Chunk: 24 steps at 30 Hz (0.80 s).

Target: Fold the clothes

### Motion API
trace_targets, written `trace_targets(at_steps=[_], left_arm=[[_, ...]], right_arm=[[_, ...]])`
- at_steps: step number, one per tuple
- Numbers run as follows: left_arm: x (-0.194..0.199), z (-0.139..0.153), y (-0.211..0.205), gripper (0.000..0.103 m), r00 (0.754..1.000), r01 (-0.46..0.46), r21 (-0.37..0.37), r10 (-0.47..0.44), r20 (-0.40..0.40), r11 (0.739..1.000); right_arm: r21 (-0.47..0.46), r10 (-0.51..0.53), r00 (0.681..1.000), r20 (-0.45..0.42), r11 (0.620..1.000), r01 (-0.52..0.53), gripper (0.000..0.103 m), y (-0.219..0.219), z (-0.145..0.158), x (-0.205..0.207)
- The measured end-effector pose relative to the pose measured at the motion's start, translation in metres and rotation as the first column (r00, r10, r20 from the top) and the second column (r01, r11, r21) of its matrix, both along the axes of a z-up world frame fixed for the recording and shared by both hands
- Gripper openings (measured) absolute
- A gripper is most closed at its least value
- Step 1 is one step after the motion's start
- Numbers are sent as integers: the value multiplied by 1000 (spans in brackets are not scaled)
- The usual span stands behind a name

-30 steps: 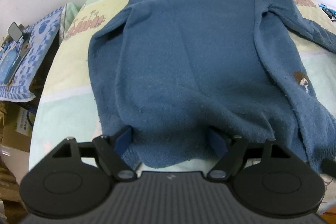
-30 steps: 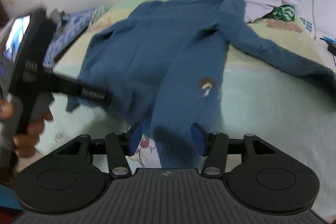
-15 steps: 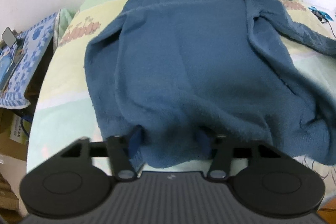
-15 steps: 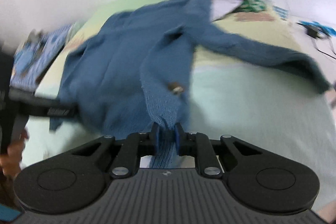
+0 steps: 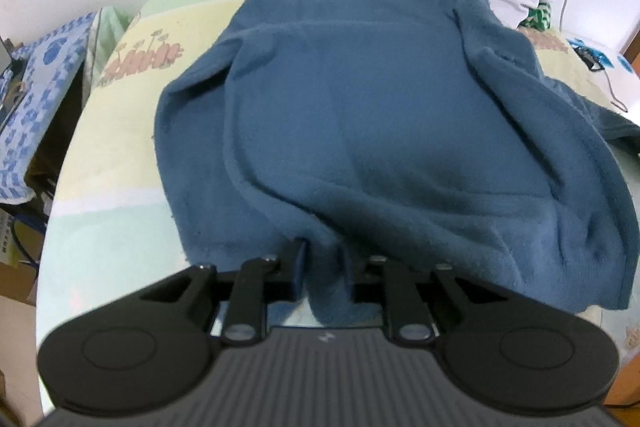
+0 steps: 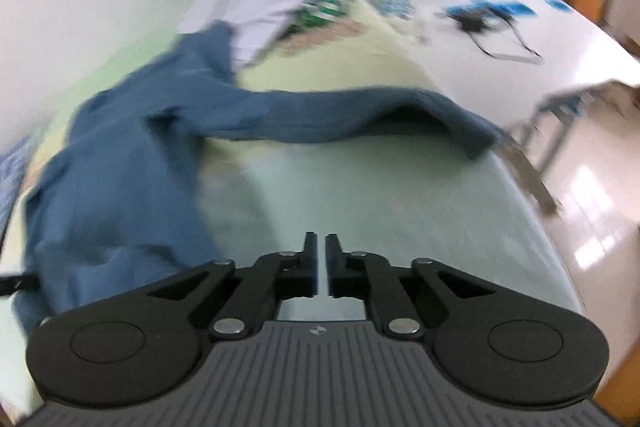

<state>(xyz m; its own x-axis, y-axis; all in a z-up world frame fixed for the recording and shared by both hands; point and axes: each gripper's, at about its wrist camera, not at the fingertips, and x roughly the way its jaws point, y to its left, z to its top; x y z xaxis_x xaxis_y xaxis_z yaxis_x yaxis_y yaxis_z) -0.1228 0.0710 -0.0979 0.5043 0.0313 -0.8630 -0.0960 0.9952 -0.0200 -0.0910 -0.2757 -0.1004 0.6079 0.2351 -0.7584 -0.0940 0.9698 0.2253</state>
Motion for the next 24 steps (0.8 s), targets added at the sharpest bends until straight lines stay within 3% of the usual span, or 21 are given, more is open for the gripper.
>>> trace_targets(at_steps=[2, 6, 8, 11, 15, 17, 18, 19, 24], left_arm=[[-10, 4, 4, 28, 1000, 21, 27, -21, 6, 999], [-36, 11, 11, 46, 996, 85, 72, -86, 13, 994], [-49, 9, 13, 53, 994, 105, 84, -107, 19, 991], [-61, -2, 11, 53, 992, 122, 94, -123, 7, 988], [-60, -21, 8, 53, 994, 105, 157, -107, 7, 982], [-55, -30, 9, 46, 995, 95, 166, -97, 6, 981], [-53, -34, 10, 35, 996, 92, 166, -93, -2, 982], [-51, -38, 12, 12, 996, 84, 167, -84, -6, 982], [-54, -26, 33, 9, 998, 8, 185, -19, 61, 983]], right_arm=[[-13, 106, 994, -5, 994, -106, 46, 17, 3, -6], [-175, 154, 988, 18, 973, -149, 56, 44, -3, -15], [-147, 136, 990, -30, 979, -139, 56, 41, -12, -10], [-65, 107, 990, -93, 991, -114, 53, 34, -24, -3], [-63, 78, 990, -115, 994, -86, 52, 39, -30, -2], [-51, 70, 990, -126, 996, -76, 52, 39, -30, -3], [-50, 68, 990, -125, 996, -75, 52, 40, -30, -3], [-50, 68, 990, -125, 996, -74, 52, 40, -30, -3], [-60, 76, 991, -114, 995, -83, 47, 41, -28, -8]])
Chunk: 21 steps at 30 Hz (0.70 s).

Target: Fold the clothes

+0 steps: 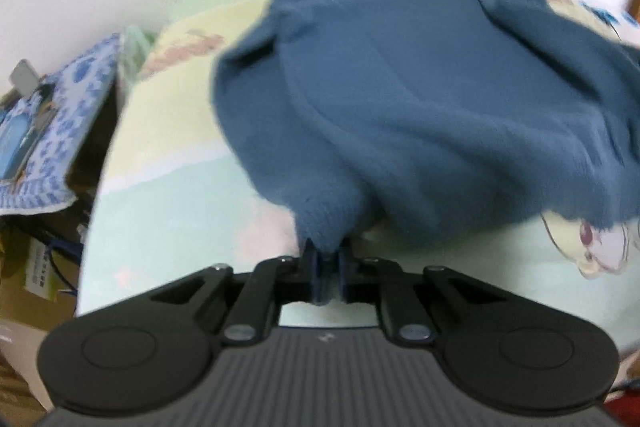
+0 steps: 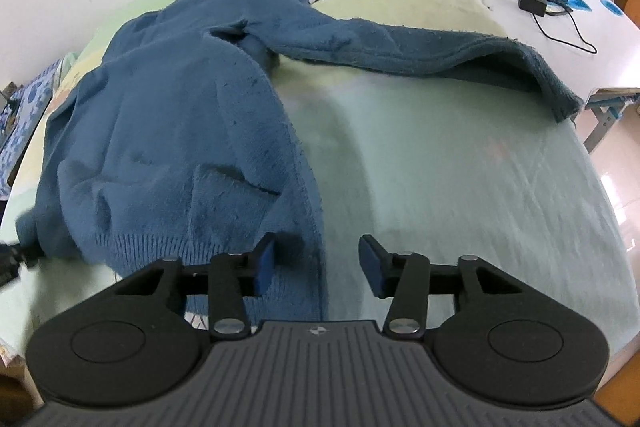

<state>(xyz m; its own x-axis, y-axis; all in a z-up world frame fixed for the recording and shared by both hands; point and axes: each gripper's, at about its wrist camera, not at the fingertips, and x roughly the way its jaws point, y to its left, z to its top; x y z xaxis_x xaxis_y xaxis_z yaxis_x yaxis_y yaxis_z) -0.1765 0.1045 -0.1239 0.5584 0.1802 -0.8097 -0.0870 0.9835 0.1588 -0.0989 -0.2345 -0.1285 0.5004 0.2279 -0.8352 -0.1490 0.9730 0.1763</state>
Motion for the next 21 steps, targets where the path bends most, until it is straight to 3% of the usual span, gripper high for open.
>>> trace_targets(at_steps=[4, 9, 12, 17, 19, 21], left_arm=[[9, 17, 36, 9, 994, -98, 75, 94, 52, 992], [19, 33, 98, 9, 958, -280, 93, 271, 96, 956], [30, 25, 124, 9, 942, -334, 136, 324, 88, 933], [51, -16, 128, 14, 943, -317, 254, 332, -19, 914], [40, -18, 123, 14, 949, -298, 228, 314, -35, 927], [25, -15, 118, 27, 955, -281, 184, 293, -45, 942]], right_arm=[[4, -3, 1000, 10, 1000, 2, 40, 0, 2, -4], [-4, -20, 999, 25, 1000, 20, 38, 0, 5, -4], [11, -41, 999, 13, 999, 40, 38, -1, 3, -1], [-4, -25, 999, 20, 1000, 25, 38, 5, 1, 2], [-13, -16, 999, 37, 1000, 16, 38, 6, 4, 1], [-22, -5, 999, 52, 1000, 6, 39, 7, 6, 0]])
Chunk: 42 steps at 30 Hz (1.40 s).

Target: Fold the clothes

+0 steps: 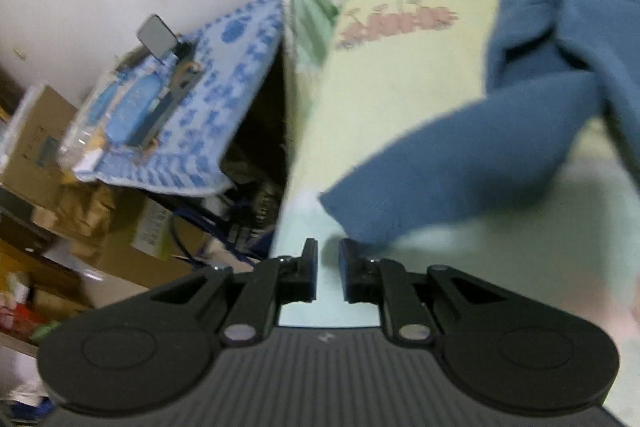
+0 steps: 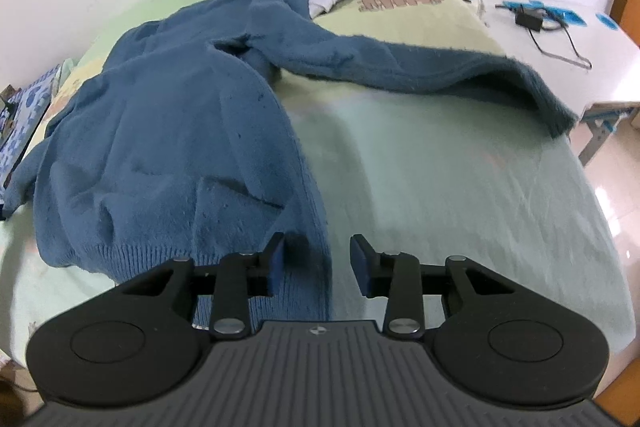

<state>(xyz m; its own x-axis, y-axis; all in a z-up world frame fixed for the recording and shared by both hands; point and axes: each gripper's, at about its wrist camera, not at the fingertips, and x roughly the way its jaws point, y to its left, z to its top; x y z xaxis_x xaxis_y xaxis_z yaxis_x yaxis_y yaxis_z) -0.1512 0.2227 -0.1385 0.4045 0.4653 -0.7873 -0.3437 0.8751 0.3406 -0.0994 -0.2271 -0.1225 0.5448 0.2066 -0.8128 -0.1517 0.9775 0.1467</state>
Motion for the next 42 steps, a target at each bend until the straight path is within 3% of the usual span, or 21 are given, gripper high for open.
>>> trace_targets(at_steps=[2, 7, 13, 16, 25, 29, 34, 38, 42], left_arm=[[-20, 9, -8, 60, 1000, 20, -62, -19, 20, 998], [-52, 29, -61, 62, 988, 140, -147, -127, 93, 979], [-28, 8, -119, 62, 968, 247, -242, -228, 102, 938], [-13, 1, -138, 50, 964, 262, -247, -244, 102, 933], [10, 0, -146, 0, 963, 268, -370, -245, 108, 890], [12, 3, -163, 0, 954, 300, -311, -277, 118, 902], [7, 26, -159, 0, 950, 300, -320, -253, 182, 898], [1, 56, -150, 0, 940, 305, -325, -228, 254, 895], [-6, 73, -145, 0, 929, 327, -290, -250, 271, 899]], right_arm=[[-9, 8, 1000, -1, 1000, -8, 39, 2, -1, 0], [-54, -15, 998, -54, 998, 12, 39, 10, -4, 8], [-87, -50, 994, -96, 995, 41, 39, 18, -2, 21], [-112, -68, 993, -96, 992, 57, 39, 21, -1, 23], [-119, -69, 993, -93, 991, 58, 38, 26, -3, 25], [-100, -69, 993, -95, 993, 60, 30, 23, -6, 26], [-43, -62, 991, -117, 997, 57, 9, 12, -13, 24], [22, -53, 992, -114, 998, 56, 6, 5, -11, 23], [67, -43, 995, -93, 997, 49, 6, -3, -3, 23]])
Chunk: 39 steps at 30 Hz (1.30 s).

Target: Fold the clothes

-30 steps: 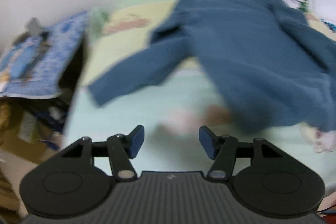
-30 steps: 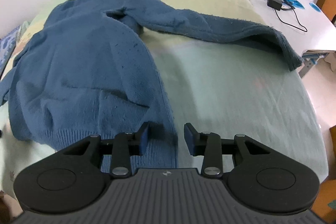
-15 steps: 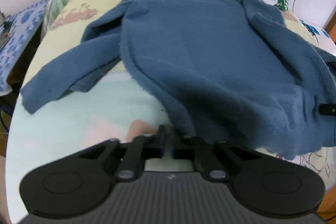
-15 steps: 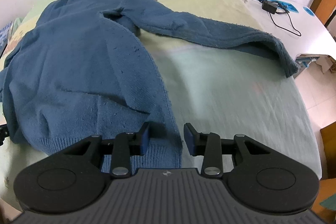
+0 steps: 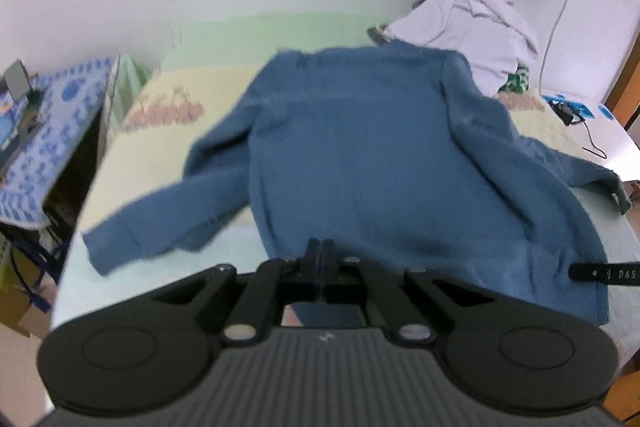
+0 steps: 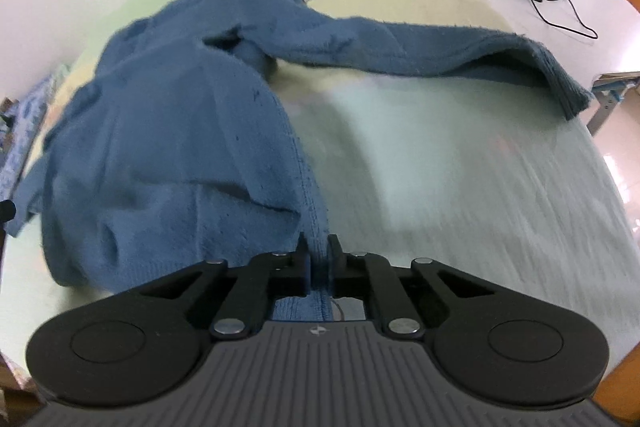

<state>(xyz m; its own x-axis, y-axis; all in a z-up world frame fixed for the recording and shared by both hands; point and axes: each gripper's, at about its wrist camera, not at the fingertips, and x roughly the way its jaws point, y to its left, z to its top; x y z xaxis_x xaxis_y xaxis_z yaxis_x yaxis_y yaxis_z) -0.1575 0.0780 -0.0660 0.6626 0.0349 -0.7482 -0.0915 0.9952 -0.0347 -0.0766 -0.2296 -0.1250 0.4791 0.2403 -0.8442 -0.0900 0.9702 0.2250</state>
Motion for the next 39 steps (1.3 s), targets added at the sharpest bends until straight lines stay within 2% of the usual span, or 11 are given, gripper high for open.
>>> trace_targets(at_steps=[6, 8, 10, 11, 15, 17, 22, 28, 34, 37, 39], left_arm=[[-12, -37, 13, 43, 994, 21, 18, -19, -112, 1000], [-13, -52, 12, 60, 991, 28, 19, -25, -131, 999], [-11, -63, 13, 69, 991, 21, 3, -21, -131, 1000], [-9, -66, 14, 69, 992, 12, -23, -14, -127, 1000], [0, -71, 12, 60, 994, -7, -119, -7, -110, 993], [6, -72, 4, 36, 993, 20, -154, -38, -112, 988], [16, -64, -21, 4, 993, 64, -112, -75, -95, 992], [13, -15, -5, 3, 1000, 21, -140, -19, 12, 990], [-15, 60, 14, 3, 991, 26, -118, -10, 134, 993], [-26, 77, 14, 3, 992, 31, -102, -18, 127, 994], [-35, 74, 11, 3, 995, 43, -77, -36, 91, 996]], right_arm=[[0, 3, 1000, -15, 1000, -3, 8, -5, -5, 2], [9, 20, 1000, -19, 1000, -20, 17, -5, -7, 0], [8, 32, 999, -17, 999, -32, 40, -5, -7, -3], [9, 36, 999, -10, 999, -36, 42, -6, -6, -5], [40, 74, 997, -4, 997, -73, 42, -7, -9, -14], [59, 94, 995, -10, 994, -94, 42, -4, -13, -18], [-8, 141, 990, 20, 990, -141, 9, 17, -18, -22], [128, 116, 993, 22, 985, -118, 8, 6, 5, -9], [471, 165, 986, 12, 869, -151, 8, -15, 52, -1], [543, 201, 980, 7, 822, -172, 8, -25, 69, -3], [513, 232, 973, -16, 837, -191, 8, -26, 71, -7]])
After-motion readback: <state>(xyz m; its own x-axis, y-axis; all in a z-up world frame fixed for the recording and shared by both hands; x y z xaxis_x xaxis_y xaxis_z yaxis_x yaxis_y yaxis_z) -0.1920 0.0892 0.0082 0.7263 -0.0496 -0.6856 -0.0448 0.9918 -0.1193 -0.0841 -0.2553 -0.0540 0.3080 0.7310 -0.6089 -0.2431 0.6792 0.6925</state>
